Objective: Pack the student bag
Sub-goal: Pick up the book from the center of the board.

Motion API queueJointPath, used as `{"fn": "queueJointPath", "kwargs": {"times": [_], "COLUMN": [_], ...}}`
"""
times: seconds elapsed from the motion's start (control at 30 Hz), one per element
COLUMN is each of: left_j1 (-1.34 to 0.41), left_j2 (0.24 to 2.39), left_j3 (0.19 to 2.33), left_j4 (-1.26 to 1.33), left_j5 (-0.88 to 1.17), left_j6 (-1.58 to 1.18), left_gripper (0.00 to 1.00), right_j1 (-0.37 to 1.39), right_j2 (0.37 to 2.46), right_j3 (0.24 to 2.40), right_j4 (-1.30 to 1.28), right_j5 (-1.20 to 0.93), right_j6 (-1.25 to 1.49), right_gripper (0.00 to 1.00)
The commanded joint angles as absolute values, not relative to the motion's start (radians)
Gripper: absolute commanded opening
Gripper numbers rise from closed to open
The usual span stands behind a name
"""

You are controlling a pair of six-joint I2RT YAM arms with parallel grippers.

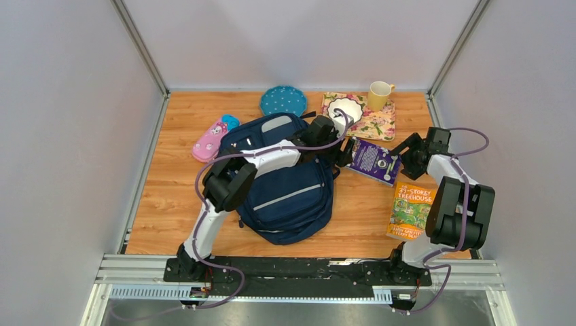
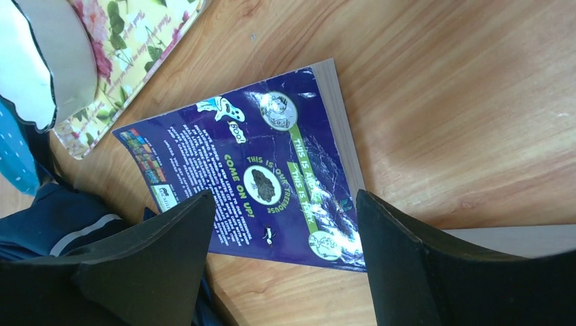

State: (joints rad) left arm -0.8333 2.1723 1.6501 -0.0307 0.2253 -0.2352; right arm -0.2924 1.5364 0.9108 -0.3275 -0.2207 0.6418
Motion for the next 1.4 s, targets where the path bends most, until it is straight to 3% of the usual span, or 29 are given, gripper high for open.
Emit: {"fn": "queueJointPath", "kwargs": {"times": [0.0, 0.23, 0.43, 0.63, 0.87, 0.97, 1.1, 1.27, 1.37], "left_j1": [-0.795, -0.787, -0.787, -0.787, -0.787, -0.787, -0.787, -0.785, -0.787], "left_j2": [2.272, 2.347, 2.422, 2.45, 2.454, 2.451, 2.445, 2.456, 2.46], "left_j3": [1.767, 1.798, 1.847, 1.87, 1.879, 1.881, 1.881, 1.887, 1.893], "left_j4": [0.058, 0.104, 0.084, 0.057, 0.057, 0.06, 0.064, 0.077, 0.083], "left_j5": [0.331, 0.345, 0.393, 0.434, 0.471, 0.479, 0.483, 0.514, 0.538], "left_j6": [-0.291, -0.314, -0.363, -0.385, -0.419, -0.429, -0.434, -0.452, -0.468], "left_gripper": [0.81, 0.82, 0.82, 0.82, 0.58, 0.53, 0.49, 0.43, 0.4], "right_j1": [-0.298, -0.298, -0.298, -0.296, -0.296, -0.296, -0.296, -0.295, -0.293], "right_j2": [1.557, 1.634, 1.715, 1.678, 1.631, 1.635, 1.649, 1.68, 1.689], "right_j3": [0.943, 0.954, 0.96, 0.913, 0.877, 0.862, 0.85, 0.862, 0.868], "right_j4": [-0.226, -0.239, -0.195, -0.126, -0.046, -0.043, -0.018, -0.031, -0.028], "right_j5": [-0.215, -0.184, -0.34, -0.446, -0.578, -0.589, -0.624, -0.666, -0.673], "right_j6": [0.604, 0.584, 0.597, 0.633, 0.693, 0.692, 0.689, 0.64, 0.618], "right_gripper": [0.79, 0.79, 0.78, 0.58, 0.35, 0.26, 0.27, 0.35, 0.3]}}
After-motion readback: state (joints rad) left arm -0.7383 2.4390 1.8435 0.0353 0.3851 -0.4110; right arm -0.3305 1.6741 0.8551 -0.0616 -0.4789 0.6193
